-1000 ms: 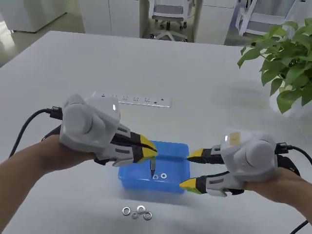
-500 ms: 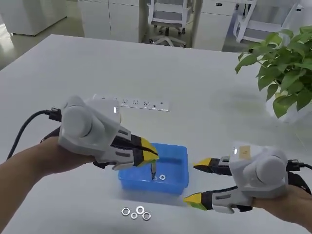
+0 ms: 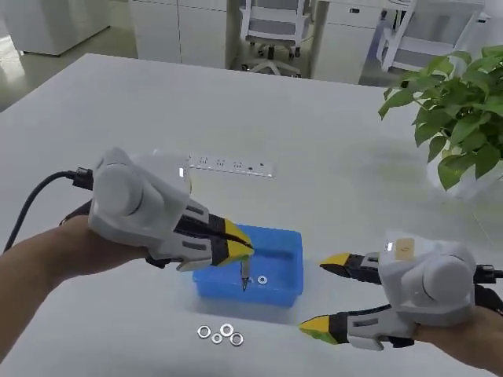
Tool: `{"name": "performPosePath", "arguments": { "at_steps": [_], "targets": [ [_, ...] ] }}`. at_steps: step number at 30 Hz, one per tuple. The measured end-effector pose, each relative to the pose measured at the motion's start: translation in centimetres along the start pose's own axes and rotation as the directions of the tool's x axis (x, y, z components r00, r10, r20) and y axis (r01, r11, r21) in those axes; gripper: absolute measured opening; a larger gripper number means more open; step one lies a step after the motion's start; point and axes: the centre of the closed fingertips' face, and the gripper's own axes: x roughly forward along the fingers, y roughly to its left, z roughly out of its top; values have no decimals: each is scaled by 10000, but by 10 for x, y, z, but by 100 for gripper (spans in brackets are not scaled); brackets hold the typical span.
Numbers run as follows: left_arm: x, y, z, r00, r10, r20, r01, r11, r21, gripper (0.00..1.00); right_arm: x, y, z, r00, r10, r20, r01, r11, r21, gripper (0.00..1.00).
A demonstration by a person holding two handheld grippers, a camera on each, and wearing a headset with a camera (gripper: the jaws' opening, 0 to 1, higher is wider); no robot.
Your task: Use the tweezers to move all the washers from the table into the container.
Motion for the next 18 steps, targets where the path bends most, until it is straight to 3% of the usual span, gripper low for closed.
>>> {"name": "performPosePath", "arguments": {
  "at_steps": [6,18],
  "targets": [
    [1,-9,-2,9999,-111,-39,111,9999,-84,5,-1,6,-3,10000,2,-6,-2,10000,99,61],
    [9,-26,-17,9988,-457,-183,451,9986,-291,5,-1,13,-5,10000,86,28,-87,9997,228,65]
  ]
}}
